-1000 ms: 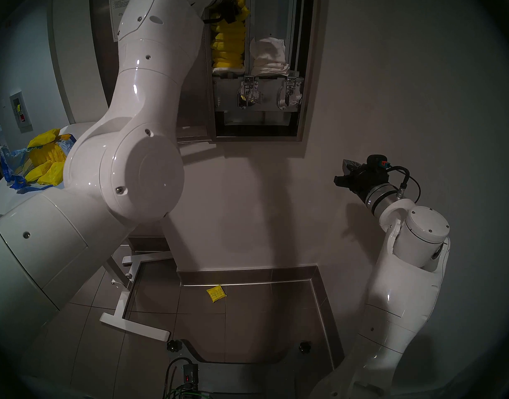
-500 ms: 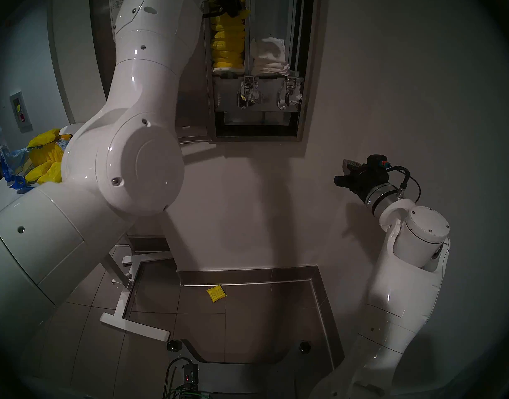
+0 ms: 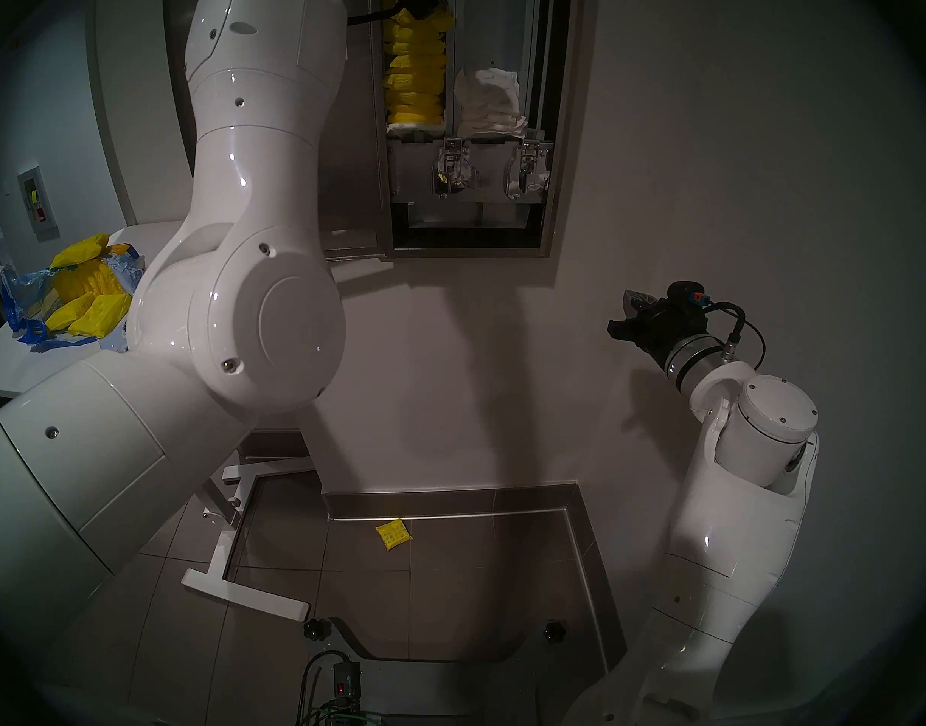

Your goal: Open the dispenser door, put the pads inside, close the door

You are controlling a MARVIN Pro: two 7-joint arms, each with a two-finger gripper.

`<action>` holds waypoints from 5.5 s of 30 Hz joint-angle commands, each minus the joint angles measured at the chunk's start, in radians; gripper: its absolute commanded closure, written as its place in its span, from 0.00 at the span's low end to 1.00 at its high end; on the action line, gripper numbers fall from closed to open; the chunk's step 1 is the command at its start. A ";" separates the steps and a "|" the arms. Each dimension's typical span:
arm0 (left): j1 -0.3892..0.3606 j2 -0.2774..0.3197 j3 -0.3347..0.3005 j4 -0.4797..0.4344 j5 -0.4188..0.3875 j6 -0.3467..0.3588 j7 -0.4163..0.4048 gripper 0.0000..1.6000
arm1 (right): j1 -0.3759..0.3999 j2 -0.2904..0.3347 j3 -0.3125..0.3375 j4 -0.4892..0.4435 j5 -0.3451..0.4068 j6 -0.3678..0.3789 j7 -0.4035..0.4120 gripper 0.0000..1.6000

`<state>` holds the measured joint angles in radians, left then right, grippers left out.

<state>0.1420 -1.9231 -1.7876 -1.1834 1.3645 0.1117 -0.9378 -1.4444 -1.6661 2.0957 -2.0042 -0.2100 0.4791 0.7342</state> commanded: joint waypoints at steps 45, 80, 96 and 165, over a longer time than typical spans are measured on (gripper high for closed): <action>0.060 -0.026 -0.399 -0.707 -0.209 0.248 -0.546 0.00 | 0.020 0.008 -0.002 -0.018 0.004 -0.007 -0.001 0.74; 0.471 -0.084 -0.477 -1.189 -0.282 0.510 -0.331 0.00 | 0.021 0.007 -0.002 -0.032 0.007 -0.009 -0.003 0.74; 0.494 0.016 -0.603 -0.922 -0.360 0.228 -0.026 0.00 | 0.019 0.006 -0.002 -0.035 0.007 -0.008 -0.005 0.74; 0.310 0.315 -0.676 -0.322 -0.574 0.312 -0.375 0.00 | 0.017 0.007 -0.004 -0.038 0.010 -0.008 -0.009 0.74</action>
<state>0.5295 -1.6121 -2.4802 -1.5095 0.8122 0.4250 -1.3307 -1.4468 -1.6628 2.0934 -2.0083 -0.2045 0.4791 0.7269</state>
